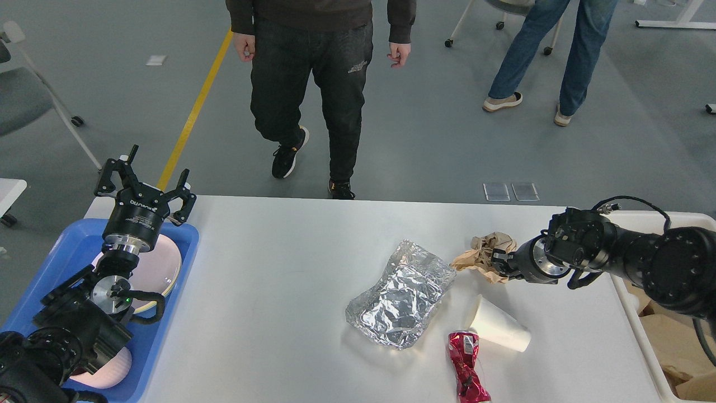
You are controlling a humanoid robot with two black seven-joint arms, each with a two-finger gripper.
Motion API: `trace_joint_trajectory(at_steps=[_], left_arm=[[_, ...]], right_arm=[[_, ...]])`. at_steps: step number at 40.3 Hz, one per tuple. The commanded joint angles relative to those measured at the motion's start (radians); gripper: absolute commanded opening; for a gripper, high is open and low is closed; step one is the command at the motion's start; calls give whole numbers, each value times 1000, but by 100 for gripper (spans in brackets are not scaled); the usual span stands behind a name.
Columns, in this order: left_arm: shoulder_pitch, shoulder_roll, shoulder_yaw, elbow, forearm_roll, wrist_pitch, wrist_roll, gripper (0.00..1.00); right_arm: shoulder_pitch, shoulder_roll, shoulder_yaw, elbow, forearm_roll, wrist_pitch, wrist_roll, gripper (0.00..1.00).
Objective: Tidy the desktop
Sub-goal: 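Close the right gripper on the crumpled brown paper, then lift the crumpled brown paper up over the white bin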
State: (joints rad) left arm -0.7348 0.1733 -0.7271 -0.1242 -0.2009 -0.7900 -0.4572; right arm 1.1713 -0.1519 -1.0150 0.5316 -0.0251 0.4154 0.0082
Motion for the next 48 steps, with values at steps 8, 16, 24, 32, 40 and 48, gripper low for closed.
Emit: trace_joint_trajectory(at_steps=[8,16,24,32,40,48], left_arm=[[-1,0,0,0,0,0,0,96],[0,0,0,0,0,0,0,96],[0,0,0,0,0,0,0,96],[0,0,0,0,0,0,0,96],[0,0,0,0,0,0,0,96],[0,0,0,0,0,0,0,96]], right_arm=[[96,-18,12,48,13,115,-2,0],[209,-106,9,154,14,151,-2,0],[439,-238,-63,292,14,298,-2,0],[632,-284,-201,344,16,514,-1,0],[771,-288,-342,352,16,545,7,0],[867,-288,-407,352,16,545,9,0]])
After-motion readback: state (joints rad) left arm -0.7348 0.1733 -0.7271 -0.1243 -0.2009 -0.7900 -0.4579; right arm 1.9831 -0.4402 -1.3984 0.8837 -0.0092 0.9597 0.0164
